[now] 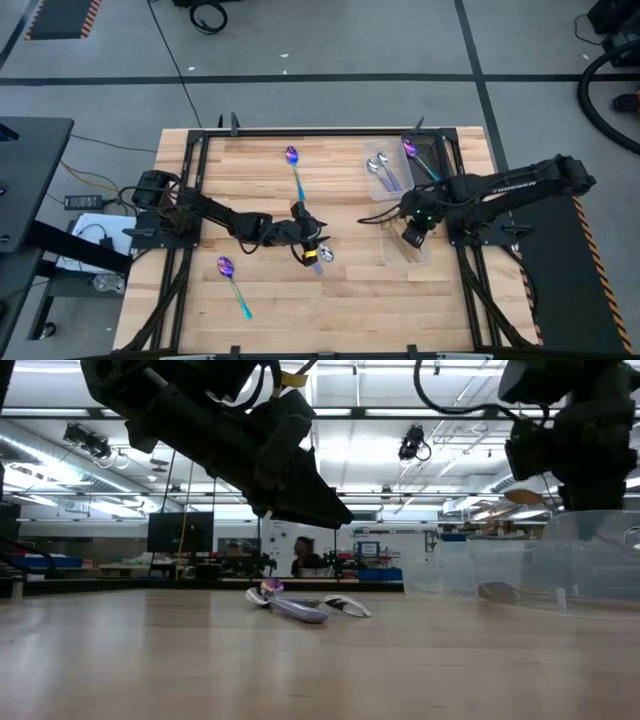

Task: Sort silverware by color (type)
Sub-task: Put the gold spoon into the bottom transparent bin, then put the blue spoon into the black bin

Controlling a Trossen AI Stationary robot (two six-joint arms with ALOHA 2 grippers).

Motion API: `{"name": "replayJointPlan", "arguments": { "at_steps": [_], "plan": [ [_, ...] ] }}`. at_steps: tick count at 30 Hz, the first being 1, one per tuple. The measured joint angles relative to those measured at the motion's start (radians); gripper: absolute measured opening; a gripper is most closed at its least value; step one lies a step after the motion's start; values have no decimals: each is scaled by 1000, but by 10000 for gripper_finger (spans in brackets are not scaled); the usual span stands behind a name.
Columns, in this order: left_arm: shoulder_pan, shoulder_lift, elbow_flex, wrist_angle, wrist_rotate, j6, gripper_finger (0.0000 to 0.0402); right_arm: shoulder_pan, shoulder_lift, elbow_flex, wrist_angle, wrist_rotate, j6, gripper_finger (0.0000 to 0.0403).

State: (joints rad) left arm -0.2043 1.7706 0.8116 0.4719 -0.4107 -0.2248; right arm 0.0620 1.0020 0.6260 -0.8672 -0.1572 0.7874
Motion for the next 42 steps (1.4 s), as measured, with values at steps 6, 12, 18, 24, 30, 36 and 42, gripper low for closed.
{"name": "replayJointPlan", "arguments": {
  "at_steps": [6, 12, 18, 24, 30, 36, 42],
  "plan": [
    [0, 0, 0, -12, 0, 2, 190, 0, 48, -32, 3, -36, 29, 36],
    [-3, 0, 0, -55, 0, -57, 190, 0, 79, -33, 10, -26, -1, 52],
    [5, 0, 0, -83, 0, -161, 190, 0, 80, -33, 10, -27, -3, 105],
    [1, -3, 0, -141, 2, -223, 190, 0, 73, -16, 13, -36, -43, 149],
    [-2, -36, 1, -219, 11, -270, 190, 0, 64, 55, 34, 10, -119, 164],
    [-1, -40, 1, -230, 11, -288, 190, 0, 64, 75, 134, 101, -222, 163],
    [1, -40, 1, -303, 12, -289, 190, 4, 64, 73, 317, 144, -317, 164]
  ]
}}
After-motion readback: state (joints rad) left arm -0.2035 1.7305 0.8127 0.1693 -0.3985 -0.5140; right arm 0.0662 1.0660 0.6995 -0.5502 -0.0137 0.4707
